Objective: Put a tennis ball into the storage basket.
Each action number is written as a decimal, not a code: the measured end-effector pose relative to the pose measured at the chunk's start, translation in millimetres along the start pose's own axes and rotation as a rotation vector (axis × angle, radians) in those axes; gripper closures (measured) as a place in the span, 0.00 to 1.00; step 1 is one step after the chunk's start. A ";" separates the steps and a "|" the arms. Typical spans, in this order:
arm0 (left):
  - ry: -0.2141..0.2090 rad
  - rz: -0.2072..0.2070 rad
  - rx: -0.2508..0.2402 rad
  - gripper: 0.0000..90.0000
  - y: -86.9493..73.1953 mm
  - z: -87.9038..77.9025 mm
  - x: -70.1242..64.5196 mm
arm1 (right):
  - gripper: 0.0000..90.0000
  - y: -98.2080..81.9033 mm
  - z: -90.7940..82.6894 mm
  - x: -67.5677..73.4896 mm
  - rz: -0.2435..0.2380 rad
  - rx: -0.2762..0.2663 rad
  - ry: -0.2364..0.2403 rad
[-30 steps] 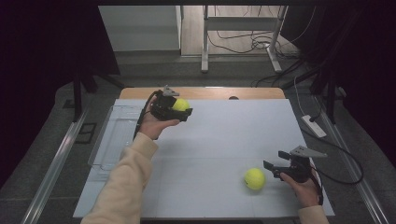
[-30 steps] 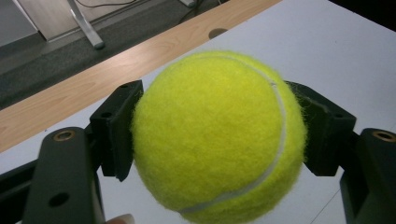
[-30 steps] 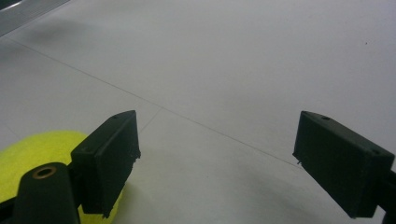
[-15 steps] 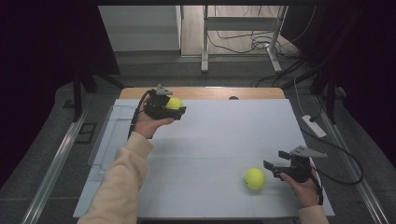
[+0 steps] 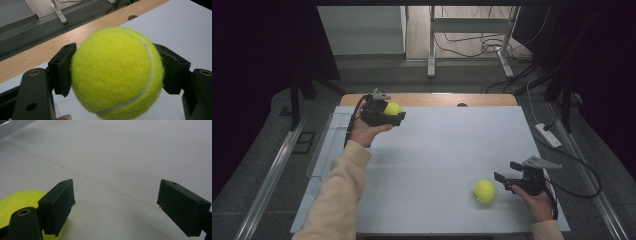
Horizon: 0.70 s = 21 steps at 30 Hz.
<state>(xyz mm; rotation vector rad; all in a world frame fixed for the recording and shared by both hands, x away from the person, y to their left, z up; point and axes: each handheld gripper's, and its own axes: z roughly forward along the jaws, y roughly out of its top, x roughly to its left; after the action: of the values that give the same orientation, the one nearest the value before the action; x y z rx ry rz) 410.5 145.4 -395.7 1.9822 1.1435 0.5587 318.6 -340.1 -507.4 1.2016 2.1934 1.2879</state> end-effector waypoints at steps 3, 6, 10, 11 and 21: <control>0.005 -0.003 0.000 0.30 -0.8 -0.6 2.3 | 0.16 -0.1 0.1 -0.1 0.001 0.000 0.000; 0.009 -0.005 0.003 0.30 -1.6 -1.2 4.1 | 0.16 -0.1 0.3 -0.1 0.001 0.001 0.000; 0.009 -0.018 -0.008 0.30 -2.0 -4.2 6.9 | 0.16 -0.2 0.4 -0.1 0.001 0.002 0.001; 0.011 -0.019 -0.010 0.30 -1.9 -4.9 7.4 | 0.16 -0.2 0.4 -0.2 0.000 0.002 0.000; 0.044 -0.039 -0.009 0.30 -4.1 -11.5 17.9 | 0.16 -0.2 0.2 -0.2 0.002 0.000 0.001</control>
<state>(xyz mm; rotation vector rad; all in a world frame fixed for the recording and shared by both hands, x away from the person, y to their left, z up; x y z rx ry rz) 409.4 166.7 -392.0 1.9446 1.2015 0.5889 318.8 -340.2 -507.7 1.2037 2.1936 1.2898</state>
